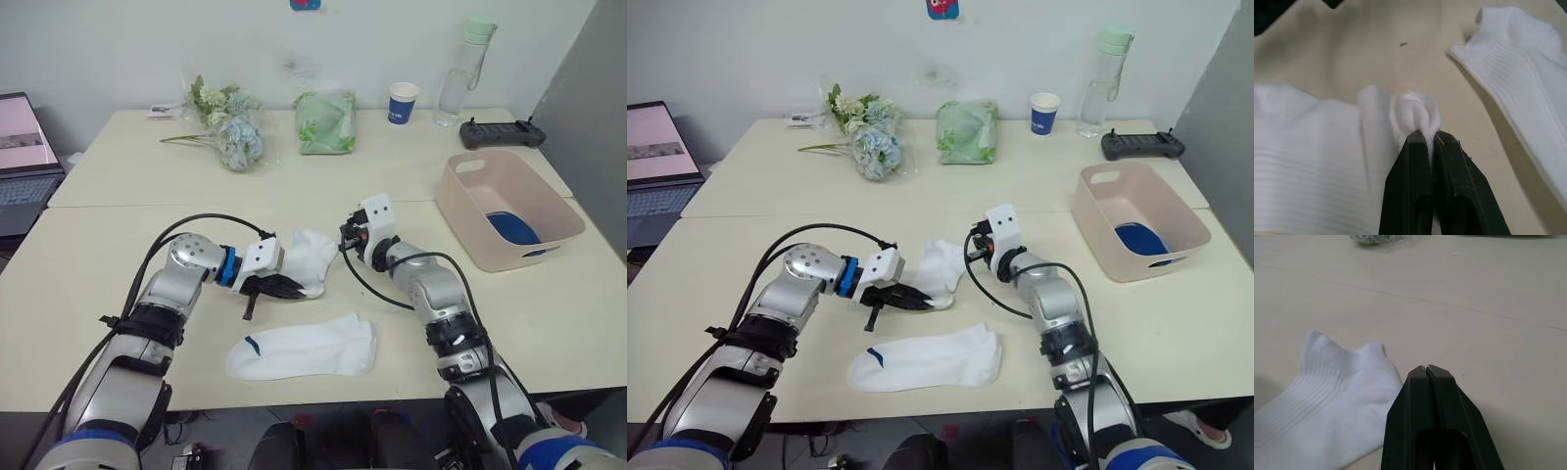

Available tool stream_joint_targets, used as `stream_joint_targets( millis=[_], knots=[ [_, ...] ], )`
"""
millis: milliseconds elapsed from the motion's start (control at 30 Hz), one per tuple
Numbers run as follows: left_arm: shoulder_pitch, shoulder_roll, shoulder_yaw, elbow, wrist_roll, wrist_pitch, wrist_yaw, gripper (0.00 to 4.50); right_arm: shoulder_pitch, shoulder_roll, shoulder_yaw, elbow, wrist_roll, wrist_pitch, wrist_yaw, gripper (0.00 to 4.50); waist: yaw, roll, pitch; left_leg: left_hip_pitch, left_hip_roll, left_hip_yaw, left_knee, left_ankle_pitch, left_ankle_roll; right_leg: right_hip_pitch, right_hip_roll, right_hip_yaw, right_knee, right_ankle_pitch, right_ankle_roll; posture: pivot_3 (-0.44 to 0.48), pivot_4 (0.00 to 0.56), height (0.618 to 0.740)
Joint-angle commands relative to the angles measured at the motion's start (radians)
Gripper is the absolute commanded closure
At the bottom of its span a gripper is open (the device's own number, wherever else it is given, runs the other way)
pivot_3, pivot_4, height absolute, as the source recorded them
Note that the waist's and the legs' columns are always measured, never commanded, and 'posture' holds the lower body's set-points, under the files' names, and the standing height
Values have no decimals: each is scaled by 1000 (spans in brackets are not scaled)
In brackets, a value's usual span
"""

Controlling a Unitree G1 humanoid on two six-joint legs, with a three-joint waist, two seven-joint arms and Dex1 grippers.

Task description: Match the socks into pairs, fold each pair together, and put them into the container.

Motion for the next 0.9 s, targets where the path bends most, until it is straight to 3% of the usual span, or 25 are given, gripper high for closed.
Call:
stream_joint_targets(
  millis=[33,133,267,367,433,633,900],
  knots=[
    [-56,-17,17,87,2,-106,-38,4500,104,-3,-3,-270,17,67,-42,4463,1,0,0,0,0,0,0,0,0,0,0,0,0,0,0,0,150,740],
    [-99,-31,1,186,16,-188,-83,4500,203,-4,11,-425,14,128,-68,4463,2,0,0,-2,0,0,0,0,0,-2,0,0,1,0,0,0,150,740],
    [-114,12,-101,215,-13,-207,-95,4500,246,7,17,-493,18,157,-82,4463,-6,0,0,-1,-1,1,0,0,0,-2,2,0,2,0,0,0,150,740],
    [-97,53,-159,176,-65,-195,-95,4500,241,14,12,-503,44,166,-63,3897,-7,0,0,-1,0,0,0,0,0,-2,2,0,2,0,0,0,150,740],
    [-93,60,-164,173,-78,-193,-95,4500,226,1,25,-492,50,170,-41,3219,-6,0,0,-1,0,-1,0,0,0,-2,2,0,2,0,0,0,150,740],
    [-75,59,-143,163,-78,-189,-95,4500,12,-4,88,-148,-4,90,19,1094,-8,0,0,1,-1,1,0,0,1,-2,3,-1,4,0,0,0,150,740],
    [-52,65,-138,114,-78,-166,-95,4500,-192,67,85,335,-60,-132,19,1094,-12,0,0,0,-1,2,0,0,0,-2,2,-1,2,0,0,0,150,740]
  ],
)
